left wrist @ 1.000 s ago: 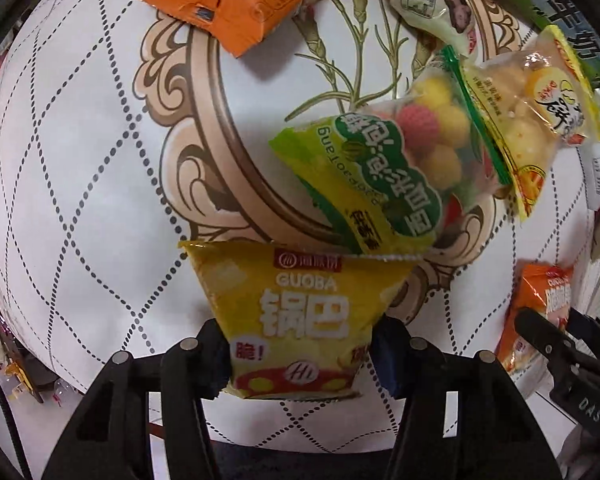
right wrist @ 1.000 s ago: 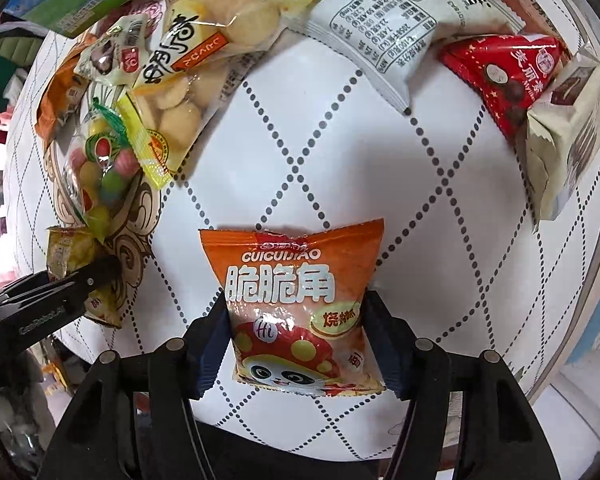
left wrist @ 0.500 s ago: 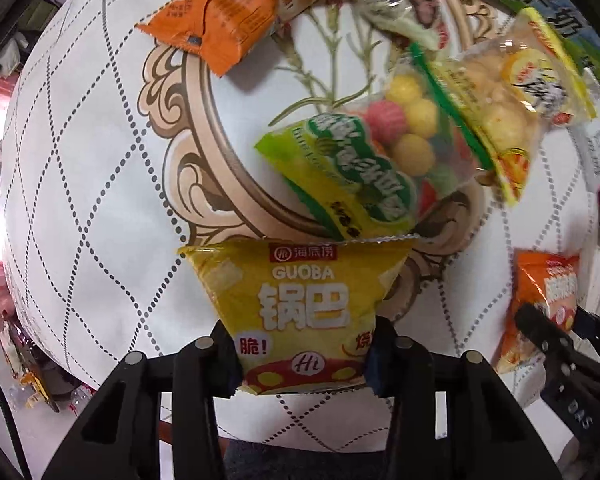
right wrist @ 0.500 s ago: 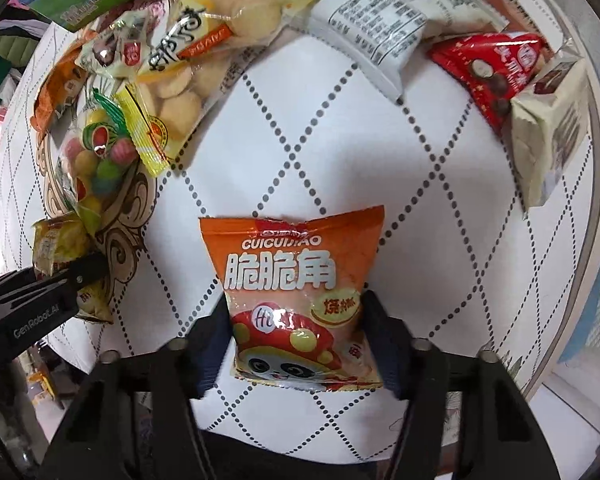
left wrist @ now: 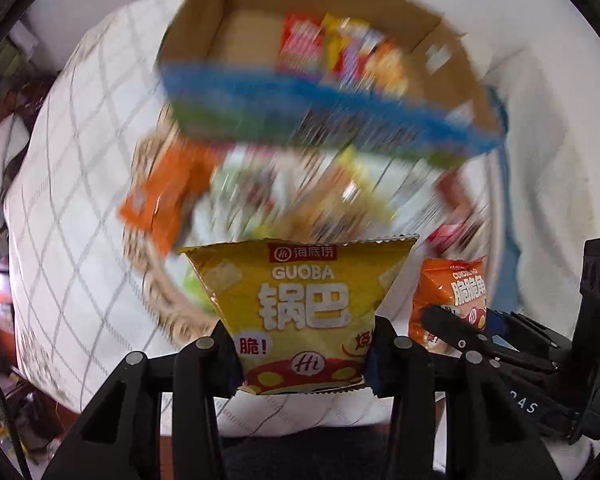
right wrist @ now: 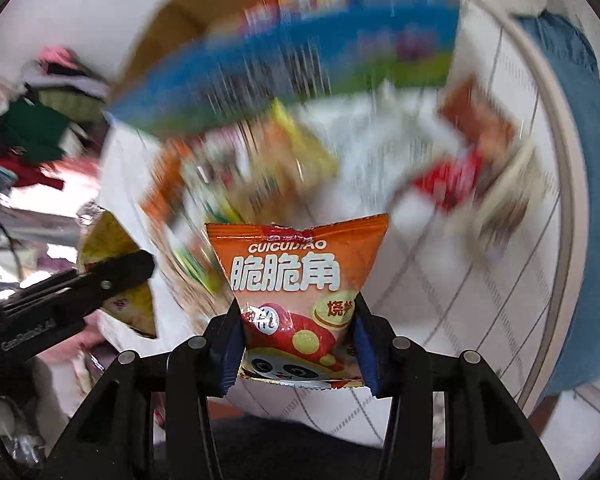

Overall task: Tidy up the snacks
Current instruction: 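Carry both bags into the box, release them, and lift both tools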

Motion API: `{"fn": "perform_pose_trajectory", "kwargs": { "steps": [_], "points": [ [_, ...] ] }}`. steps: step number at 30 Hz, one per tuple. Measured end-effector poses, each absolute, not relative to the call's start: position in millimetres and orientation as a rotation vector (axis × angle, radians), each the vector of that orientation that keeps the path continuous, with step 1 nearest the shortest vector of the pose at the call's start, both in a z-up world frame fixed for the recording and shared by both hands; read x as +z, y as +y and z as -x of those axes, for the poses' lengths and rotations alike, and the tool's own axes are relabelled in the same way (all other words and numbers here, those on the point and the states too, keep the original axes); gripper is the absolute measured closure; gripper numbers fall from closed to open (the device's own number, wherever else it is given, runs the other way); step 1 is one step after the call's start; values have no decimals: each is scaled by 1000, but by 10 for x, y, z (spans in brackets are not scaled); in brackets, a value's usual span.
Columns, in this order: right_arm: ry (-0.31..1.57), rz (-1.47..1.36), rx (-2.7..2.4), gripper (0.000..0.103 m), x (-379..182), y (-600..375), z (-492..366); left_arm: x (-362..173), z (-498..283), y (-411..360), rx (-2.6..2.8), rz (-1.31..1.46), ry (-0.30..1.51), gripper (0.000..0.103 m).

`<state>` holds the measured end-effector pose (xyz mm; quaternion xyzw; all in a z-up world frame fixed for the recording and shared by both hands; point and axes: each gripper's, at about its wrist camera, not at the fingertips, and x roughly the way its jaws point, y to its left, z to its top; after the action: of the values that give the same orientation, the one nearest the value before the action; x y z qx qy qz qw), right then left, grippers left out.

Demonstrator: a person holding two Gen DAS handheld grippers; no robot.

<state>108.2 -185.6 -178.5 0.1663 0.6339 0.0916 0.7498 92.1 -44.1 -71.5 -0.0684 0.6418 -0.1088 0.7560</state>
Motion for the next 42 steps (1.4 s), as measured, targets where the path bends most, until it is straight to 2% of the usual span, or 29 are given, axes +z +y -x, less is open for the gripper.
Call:
{"fn": "perform_pose_trajectory", "kwargs": {
  "steps": [5,8,14,22,23,24,25,28,31,42],
  "points": [
    [1229,-351,199,53,-1154,-2197,-1984,-295,-1717,-494,-251,138,1321,61],
    [1172,-298,151,53,-982,-2363,-2585,-273,-2250,-470,-221,106,1297,61],
    [1215,-212,81,53,-1245,-2497,-3800,-545,-3262,-270,-125,69,1339,61],
    [1306,-213,41,52,-1729,-2524,-4594,-917,-3954,-217,-54,24,1400,60],
    [1315,-207,30,51,-1766,-2517,-4636,-958,-4006,-209,-51,27,1413,59],
    [1326,-205,17,39,-1813,-2517,-4679,-1025,-4051,-200,-53,34,1435,58],
    [1340,-211,-8,18,-1861,-2533,-4719,-1097,-4130,-184,-56,41,1450,51],
    [1352,-229,-1,11,-1949,-2527,-4756,-1129,-4152,-199,-69,46,1443,13],
    [1367,-176,3,6,-2008,-2458,-4745,-1131,-4118,-232,-71,28,1428,9],
    [1409,-103,-4,6,-2008,-2355,-4398,-1314,-3695,-201,-46,53,1462,8]
  ]
}}
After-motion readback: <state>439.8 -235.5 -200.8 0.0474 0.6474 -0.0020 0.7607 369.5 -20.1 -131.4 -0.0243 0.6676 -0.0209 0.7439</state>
